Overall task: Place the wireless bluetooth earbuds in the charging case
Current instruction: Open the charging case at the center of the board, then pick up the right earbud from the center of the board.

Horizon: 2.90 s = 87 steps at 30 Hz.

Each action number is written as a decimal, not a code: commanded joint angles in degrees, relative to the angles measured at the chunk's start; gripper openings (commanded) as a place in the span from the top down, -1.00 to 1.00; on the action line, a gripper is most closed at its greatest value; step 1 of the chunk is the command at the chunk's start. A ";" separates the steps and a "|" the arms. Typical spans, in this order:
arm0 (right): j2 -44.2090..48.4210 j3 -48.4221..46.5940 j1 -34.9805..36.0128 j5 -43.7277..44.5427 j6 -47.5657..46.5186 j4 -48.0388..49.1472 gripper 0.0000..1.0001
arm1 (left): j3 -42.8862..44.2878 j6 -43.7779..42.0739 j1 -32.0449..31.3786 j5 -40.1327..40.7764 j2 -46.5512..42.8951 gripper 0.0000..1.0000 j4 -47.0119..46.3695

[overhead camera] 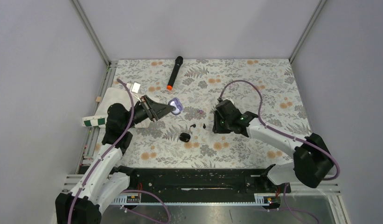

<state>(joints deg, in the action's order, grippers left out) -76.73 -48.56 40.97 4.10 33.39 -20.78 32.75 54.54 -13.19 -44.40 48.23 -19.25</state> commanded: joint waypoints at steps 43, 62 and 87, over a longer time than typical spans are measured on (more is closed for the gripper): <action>-31.12 -23.53 4.82 13.02 -4.72 -5.08 0.17 | -2.35 -1.03 0.27 5.71 -6.11 1.00 -3.07; -23.72 -14.94 3.40 12.60 -4.35 -1.27 0.18 | -2.18 -0.42 0.27 4.85 -5.69 1.00 -3.66; -28.73 -18.99 0.63 9.76 -6.13 -1.34 0.15 | -2.61 -0.68 0.28 4.78 -6.64 1.00 -3.17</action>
<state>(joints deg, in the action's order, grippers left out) -104.60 -65.63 43.05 11.40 28.29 -21.17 30.26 54.00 -13.19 -38.98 42.44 -19.35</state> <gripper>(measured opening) 0.429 0.296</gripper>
